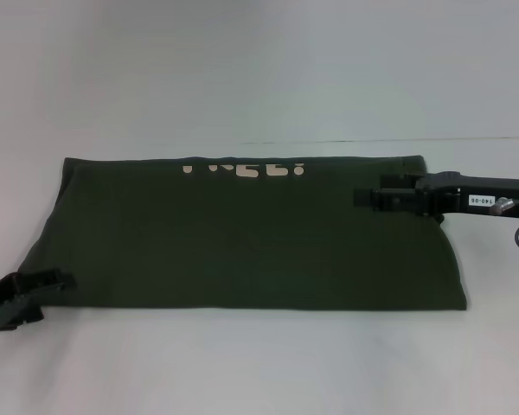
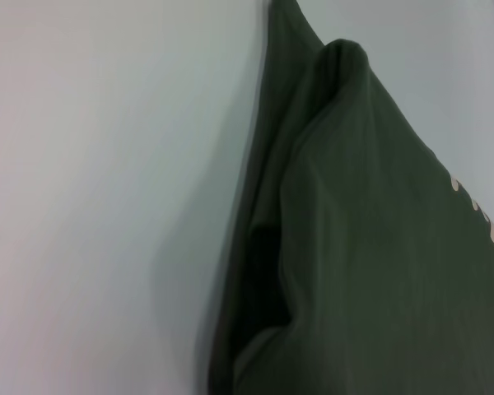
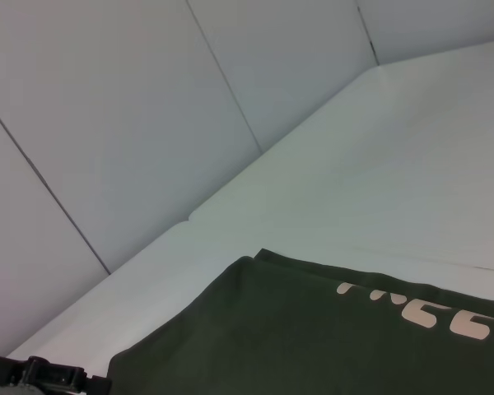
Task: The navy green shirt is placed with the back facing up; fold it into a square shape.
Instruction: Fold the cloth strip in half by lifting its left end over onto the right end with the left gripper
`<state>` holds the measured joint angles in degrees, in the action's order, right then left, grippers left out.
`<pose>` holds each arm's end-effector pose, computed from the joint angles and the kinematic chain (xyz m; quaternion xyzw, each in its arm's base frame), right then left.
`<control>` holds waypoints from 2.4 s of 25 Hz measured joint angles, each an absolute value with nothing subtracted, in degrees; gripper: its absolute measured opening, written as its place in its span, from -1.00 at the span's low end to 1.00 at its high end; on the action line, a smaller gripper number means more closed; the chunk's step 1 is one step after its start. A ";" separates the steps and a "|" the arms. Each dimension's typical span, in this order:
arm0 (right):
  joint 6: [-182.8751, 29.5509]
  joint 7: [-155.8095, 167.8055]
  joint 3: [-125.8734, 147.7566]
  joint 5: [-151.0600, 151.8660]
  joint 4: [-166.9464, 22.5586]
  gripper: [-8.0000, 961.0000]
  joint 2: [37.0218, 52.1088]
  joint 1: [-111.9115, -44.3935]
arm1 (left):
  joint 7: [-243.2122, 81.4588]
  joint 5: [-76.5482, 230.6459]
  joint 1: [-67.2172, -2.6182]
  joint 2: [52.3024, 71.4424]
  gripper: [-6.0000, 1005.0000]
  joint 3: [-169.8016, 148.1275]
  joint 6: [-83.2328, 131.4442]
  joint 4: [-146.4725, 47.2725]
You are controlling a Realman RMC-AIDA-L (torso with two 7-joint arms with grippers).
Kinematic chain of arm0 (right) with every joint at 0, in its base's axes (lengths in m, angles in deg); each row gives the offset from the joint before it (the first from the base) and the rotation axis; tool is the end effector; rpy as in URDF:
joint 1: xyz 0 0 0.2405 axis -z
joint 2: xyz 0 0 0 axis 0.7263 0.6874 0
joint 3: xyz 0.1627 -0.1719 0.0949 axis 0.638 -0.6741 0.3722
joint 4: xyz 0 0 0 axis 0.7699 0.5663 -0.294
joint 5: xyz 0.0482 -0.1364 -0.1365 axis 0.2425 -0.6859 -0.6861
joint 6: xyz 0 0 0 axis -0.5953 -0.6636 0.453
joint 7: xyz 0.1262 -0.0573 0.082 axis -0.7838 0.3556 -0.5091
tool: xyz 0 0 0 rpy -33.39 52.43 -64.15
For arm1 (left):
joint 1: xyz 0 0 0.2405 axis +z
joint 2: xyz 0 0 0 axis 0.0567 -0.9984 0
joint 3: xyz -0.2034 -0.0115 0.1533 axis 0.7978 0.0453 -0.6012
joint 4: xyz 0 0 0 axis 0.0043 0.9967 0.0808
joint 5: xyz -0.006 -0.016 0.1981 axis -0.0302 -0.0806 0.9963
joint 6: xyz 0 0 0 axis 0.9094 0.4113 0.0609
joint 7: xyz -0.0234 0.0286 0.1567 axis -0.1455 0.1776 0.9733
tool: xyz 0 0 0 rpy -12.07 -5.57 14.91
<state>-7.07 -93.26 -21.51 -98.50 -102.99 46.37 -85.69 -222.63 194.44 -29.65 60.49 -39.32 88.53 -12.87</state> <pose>0.2276 0.3937 0.0110 -0.8853 0.3606 0.2444 0.1627 -0.3551 0.3348 0.0363 -0.6340 -0.7178 -0.1901 0.2160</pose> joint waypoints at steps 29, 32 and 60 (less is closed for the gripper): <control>-7.18 -92.96 -21.36 -96.93 -103.75 0.87 46.55 -85.07 | -222.18 193.93 -31.00 59.87 0.81 -39.20 87.82 -12.32; -7.19 -92.96 -21.27 -96.95 -103.74 0.87 46.54 -84.93 | -222.20 194.12 -30.58 59.62 0.81 -39.20 89.04 -12.32; -7.07 -93.14 -20.11 -96.48 -104.40 0.87 46.44 -84.91 | -227.25 194.23 -31.11 59.69 0.80 -39.11 86.23 -15.77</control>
